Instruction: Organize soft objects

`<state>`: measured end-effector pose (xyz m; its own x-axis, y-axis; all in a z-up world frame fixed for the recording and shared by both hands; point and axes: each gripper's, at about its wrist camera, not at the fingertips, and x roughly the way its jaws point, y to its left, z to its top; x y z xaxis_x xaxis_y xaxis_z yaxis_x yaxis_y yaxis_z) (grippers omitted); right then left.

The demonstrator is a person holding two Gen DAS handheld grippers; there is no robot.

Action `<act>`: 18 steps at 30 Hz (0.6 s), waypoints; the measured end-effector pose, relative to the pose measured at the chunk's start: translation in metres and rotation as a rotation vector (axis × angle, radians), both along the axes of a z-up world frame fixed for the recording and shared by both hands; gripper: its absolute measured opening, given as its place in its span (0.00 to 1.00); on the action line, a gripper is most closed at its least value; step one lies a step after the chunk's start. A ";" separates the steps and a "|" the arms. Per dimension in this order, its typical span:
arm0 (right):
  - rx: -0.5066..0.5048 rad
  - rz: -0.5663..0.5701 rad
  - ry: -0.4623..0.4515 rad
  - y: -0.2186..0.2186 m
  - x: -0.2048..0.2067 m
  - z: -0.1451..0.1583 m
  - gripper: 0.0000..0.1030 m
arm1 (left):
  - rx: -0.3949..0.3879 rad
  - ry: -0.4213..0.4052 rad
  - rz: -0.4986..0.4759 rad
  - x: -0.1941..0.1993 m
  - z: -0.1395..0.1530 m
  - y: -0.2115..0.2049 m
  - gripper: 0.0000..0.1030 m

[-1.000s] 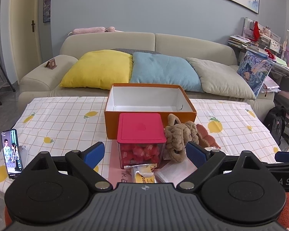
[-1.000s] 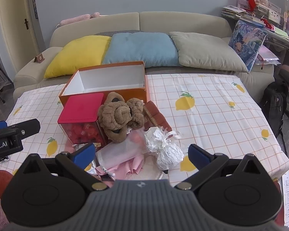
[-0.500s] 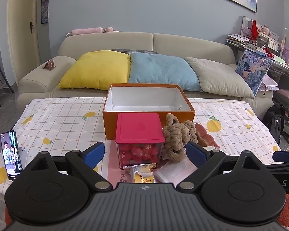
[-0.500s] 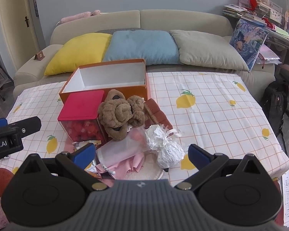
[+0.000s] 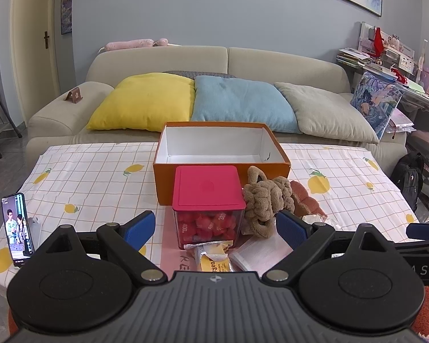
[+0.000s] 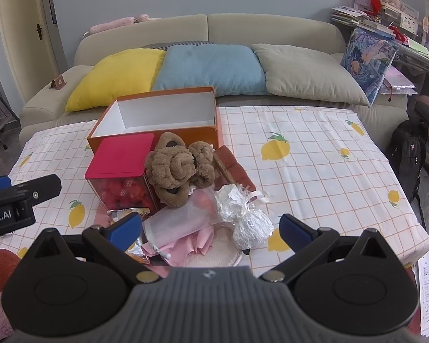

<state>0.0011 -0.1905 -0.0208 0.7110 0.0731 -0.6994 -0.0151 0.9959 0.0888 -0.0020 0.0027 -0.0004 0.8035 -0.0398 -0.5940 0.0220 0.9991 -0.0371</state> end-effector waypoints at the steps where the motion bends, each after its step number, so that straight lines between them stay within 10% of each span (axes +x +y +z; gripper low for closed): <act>1: 0.001 0.000 0.001 0.000 0.000 0.000 0.97 | 0.000 0.000 0.000 0.000 0.000 0.000 1.00; 18: -0.003 0.001 0.000 0.000 0.001 -0.001 0.97 | 0.001 0.001 -0.003 0.000 -0.002 0.001 1.00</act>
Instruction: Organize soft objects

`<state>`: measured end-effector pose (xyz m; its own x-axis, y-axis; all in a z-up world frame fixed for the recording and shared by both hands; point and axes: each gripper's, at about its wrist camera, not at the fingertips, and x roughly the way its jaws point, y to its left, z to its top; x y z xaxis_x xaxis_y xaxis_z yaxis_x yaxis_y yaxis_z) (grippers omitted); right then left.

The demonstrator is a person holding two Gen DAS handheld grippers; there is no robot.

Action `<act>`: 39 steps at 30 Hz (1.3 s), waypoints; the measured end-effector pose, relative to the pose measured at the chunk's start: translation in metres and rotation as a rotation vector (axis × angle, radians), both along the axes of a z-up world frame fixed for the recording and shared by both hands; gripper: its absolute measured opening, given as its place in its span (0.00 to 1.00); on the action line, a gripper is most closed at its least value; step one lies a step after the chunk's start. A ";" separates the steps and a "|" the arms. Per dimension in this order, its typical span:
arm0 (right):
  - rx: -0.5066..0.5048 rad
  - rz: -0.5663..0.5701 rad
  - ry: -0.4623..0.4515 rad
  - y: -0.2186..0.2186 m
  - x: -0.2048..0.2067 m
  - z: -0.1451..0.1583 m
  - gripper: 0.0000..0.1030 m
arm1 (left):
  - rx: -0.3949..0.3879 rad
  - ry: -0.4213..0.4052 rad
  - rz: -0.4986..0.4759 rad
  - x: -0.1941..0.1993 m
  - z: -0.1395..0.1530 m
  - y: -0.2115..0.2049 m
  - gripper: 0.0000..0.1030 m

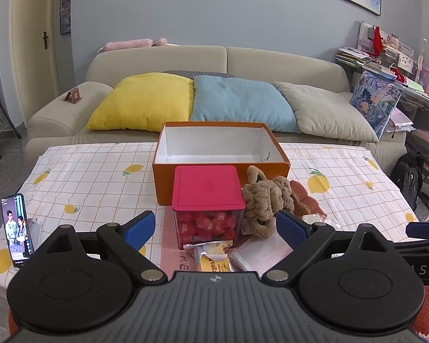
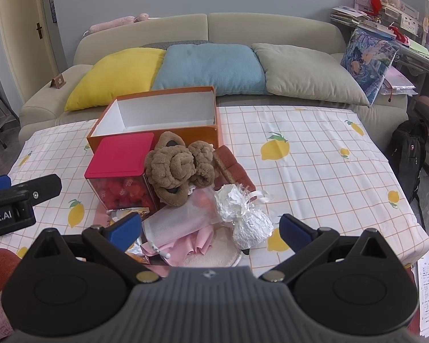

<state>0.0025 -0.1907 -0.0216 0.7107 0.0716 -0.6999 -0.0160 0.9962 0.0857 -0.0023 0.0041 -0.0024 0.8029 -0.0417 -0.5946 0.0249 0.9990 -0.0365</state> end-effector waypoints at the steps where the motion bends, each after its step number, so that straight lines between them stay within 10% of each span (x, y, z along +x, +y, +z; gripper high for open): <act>1: 0.000 -0.001 0.000 0.000 0.000 0.000 0.97 | 0.000 0.000 0.000 0.000 0.000 0.000 1.00; 26: 0.007 0.012 0.040 0.001 0.007 -0.005 0.97 | -0.019 0.037 -0.060 0.006 -0.003 -0.003 1.00; 34: 0.087 0.056 0.117 -0.012 0.032 -0.027 0.97 | -0.121 0.157 -0.210 0.025 -0.026 0.017 0.83; 39: 0.134 0.088 0.227 -0.013 0.052 -0.060 0.79 | -0.159 0.272 -0.167 0.042 -0.057 0.033 0.81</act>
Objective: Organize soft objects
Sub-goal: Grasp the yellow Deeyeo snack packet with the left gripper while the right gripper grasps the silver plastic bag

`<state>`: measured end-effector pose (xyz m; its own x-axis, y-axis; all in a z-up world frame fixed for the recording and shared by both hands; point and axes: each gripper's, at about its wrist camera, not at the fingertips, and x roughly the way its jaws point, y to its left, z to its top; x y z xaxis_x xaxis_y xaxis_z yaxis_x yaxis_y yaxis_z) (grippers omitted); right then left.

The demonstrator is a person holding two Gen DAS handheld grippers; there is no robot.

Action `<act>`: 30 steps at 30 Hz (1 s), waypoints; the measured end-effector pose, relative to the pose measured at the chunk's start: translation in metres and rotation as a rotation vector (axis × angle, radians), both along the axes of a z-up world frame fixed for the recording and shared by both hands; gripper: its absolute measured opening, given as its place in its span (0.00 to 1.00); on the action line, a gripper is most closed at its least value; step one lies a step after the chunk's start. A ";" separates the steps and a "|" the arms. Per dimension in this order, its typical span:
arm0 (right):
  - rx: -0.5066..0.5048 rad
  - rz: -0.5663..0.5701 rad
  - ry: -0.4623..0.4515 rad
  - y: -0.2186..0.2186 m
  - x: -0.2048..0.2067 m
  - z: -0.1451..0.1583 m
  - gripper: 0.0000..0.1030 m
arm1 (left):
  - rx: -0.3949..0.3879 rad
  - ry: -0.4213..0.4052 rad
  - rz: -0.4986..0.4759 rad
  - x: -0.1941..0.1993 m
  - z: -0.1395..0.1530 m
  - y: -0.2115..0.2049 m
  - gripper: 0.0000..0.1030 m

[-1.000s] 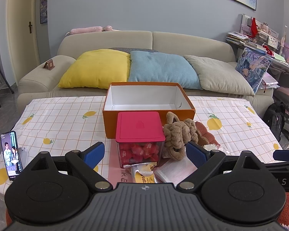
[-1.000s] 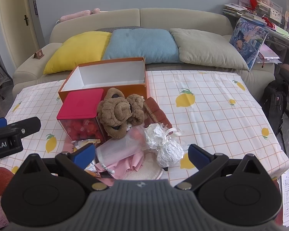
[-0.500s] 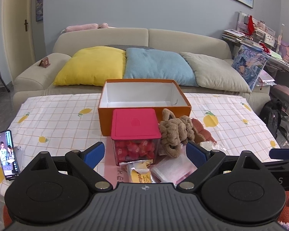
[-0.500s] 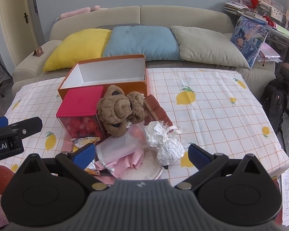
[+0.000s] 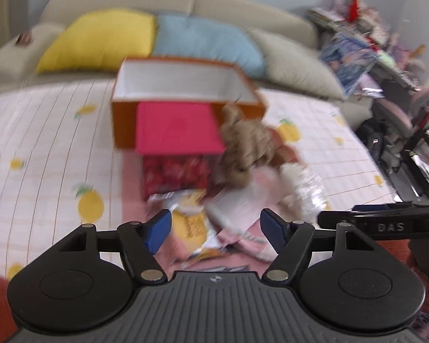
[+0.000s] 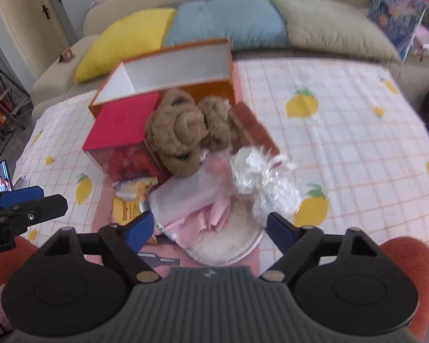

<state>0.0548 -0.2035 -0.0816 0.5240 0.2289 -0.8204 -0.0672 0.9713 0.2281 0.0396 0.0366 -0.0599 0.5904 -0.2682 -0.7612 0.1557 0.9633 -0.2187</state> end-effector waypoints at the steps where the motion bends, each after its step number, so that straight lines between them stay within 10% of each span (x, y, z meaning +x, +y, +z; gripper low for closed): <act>1: -0.003 0.009 0.012 0.001 0.004 -0.007 0.78 | -0.009 0.027 0.012 0.003 -0.006 0.004 0.81; 16: -0.308 0.071 -0.043 -0.008 0.072 -0.078 0.77 | -0.066 0.261 0.070 0.069 -0.086 0.003 0.83; 30: -0.306 0.046 -0.028 -0.016 0.082 -0.106 0.71 | 0.045 0.260 0.083 0.082 -0.120 -0.014 0.86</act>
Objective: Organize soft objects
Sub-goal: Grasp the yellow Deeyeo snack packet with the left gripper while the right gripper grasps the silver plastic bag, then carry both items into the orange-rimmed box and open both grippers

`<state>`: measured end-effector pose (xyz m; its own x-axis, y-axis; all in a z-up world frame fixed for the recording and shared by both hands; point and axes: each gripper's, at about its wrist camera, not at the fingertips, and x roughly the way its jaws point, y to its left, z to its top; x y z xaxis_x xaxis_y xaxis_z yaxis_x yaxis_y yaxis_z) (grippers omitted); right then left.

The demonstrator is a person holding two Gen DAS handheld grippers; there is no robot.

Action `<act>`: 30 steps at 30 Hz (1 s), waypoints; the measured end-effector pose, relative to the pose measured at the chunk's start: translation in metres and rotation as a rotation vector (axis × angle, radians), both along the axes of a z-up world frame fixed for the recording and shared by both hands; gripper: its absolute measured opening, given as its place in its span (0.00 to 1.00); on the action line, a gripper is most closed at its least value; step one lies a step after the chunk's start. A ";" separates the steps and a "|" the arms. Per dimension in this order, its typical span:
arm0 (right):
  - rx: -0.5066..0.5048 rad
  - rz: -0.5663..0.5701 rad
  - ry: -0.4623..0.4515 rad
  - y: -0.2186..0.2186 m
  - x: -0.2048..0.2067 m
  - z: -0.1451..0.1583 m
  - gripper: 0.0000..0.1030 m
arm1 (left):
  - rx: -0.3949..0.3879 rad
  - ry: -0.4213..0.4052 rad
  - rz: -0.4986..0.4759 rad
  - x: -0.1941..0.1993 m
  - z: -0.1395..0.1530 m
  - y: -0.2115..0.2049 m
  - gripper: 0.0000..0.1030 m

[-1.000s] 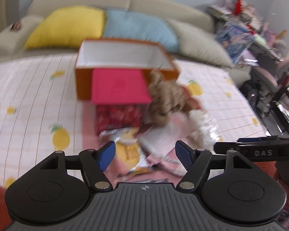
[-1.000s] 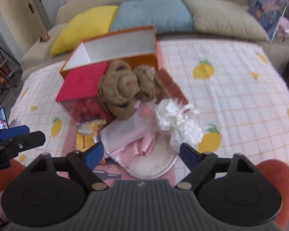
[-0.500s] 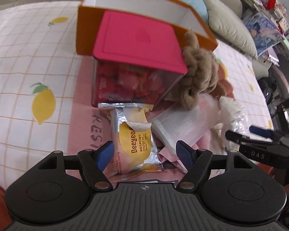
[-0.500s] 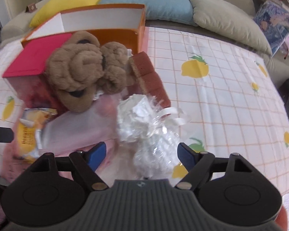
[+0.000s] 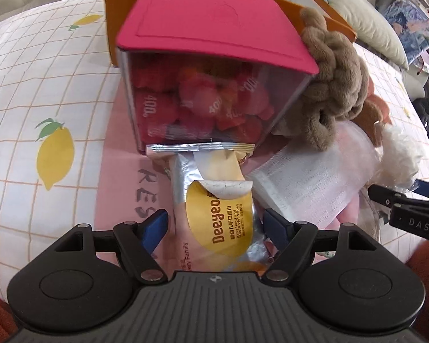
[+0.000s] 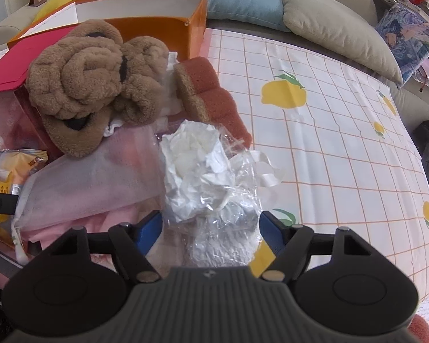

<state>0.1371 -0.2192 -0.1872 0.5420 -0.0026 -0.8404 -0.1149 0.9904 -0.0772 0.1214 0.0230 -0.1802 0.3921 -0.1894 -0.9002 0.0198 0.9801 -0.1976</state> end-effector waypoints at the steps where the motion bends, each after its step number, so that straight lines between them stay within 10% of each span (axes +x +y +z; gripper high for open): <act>1: -0.002 -0.002 -0.004 0.000 0.000 -0.001 0.70 | 0.005 -0.003 -0.003 0.000 -0.001 -0.002 0.85; 12: -0.048 -0.030 -0.069 0.002 -0.007 0.013 0.48 | 0.037 -0.050 -0.048 -0.012 0.005 -0.002 0.57; 30: 0.071 0.052 -0.209 0.031 -0.043 0.105 0.47 | -0.093 -0.271 0.017 -0.056 0.104 0.037 0.56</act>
